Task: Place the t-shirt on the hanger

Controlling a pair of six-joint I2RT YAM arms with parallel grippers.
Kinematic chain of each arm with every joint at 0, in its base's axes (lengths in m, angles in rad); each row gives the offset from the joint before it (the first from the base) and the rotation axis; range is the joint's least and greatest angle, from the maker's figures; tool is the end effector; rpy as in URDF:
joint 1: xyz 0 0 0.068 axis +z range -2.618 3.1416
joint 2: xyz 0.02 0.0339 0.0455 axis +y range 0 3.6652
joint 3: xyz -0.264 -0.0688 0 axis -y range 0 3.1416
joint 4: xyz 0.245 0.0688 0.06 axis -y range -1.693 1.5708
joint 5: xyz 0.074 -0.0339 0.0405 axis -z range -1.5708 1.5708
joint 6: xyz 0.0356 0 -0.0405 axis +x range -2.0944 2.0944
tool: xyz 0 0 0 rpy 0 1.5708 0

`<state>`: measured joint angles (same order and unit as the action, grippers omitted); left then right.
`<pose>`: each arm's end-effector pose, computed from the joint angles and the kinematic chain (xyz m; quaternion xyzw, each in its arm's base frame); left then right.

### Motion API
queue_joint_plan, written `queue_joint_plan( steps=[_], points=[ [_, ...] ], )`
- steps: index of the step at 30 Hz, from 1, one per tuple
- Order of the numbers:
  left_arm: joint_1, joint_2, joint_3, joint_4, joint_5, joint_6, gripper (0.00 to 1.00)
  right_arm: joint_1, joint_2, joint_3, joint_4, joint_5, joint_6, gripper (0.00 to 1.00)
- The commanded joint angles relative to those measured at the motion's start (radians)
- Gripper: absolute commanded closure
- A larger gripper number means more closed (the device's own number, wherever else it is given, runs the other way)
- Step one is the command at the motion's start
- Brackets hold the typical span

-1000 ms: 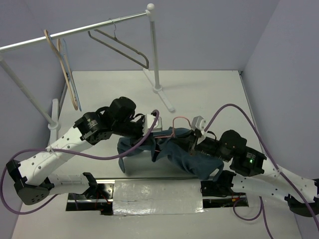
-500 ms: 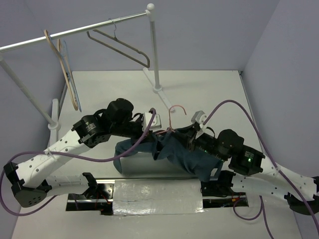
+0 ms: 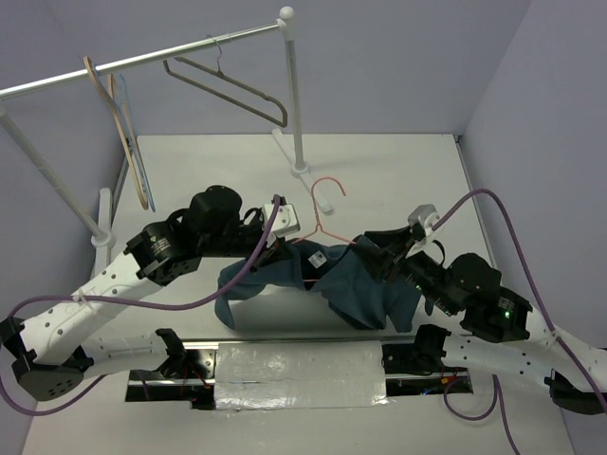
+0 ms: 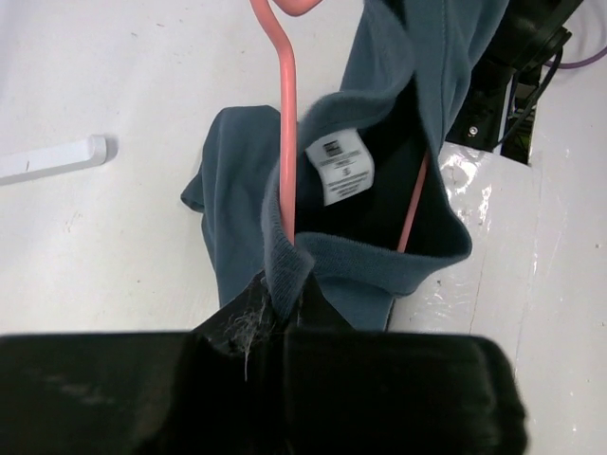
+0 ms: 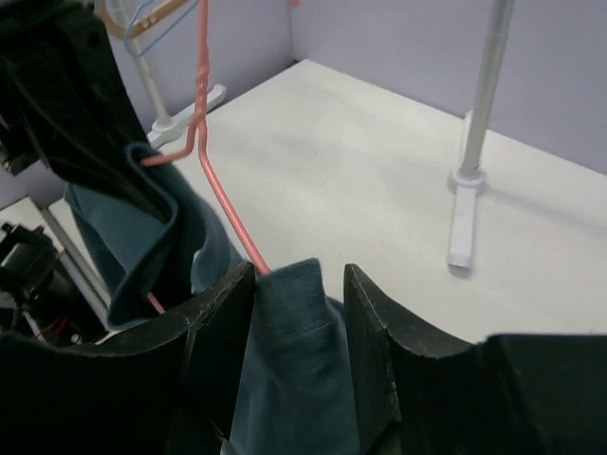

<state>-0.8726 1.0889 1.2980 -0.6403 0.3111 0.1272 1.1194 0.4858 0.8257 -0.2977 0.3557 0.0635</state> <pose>0.1349 -0.1777 0.4119 0.4721 0.6900 -0.3156 0.4489 0.0569 0.0889 0.3795 -0.2328 0.6527 0.2945 0.6581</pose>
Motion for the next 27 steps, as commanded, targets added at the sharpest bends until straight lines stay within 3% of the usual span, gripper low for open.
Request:
queue_joint_plan(
  steps=[1, 10, 22, 27],
  points=[
    [0.011, -0.021, 0.047, 0.002, -0.038, -0.047, 1.00, -0.013, 0.019, 0.137, -0.023, 0.089, 0.006, 0.50],
    [0.012, -0.021, 0.072, 0.010, -0.061, -0.061, 1.00, -0.015, 0.184, 0.314, 0.011, -0.053, -0.042, 0.36],
    [0.011, -0.001, 0.083, 0.031, -0.060, -0.077, 1.00, -0.015, 0.344, 0.293, 0.210, -0.077, 0.025, 0.35],
    [0.009, -0.001, 0.083, 0.037, -0.050, -0.081, 1.00, -0.015, 0.444, 0.309, 0.247, 0.009, 0.032, 0.36]
  ],
)
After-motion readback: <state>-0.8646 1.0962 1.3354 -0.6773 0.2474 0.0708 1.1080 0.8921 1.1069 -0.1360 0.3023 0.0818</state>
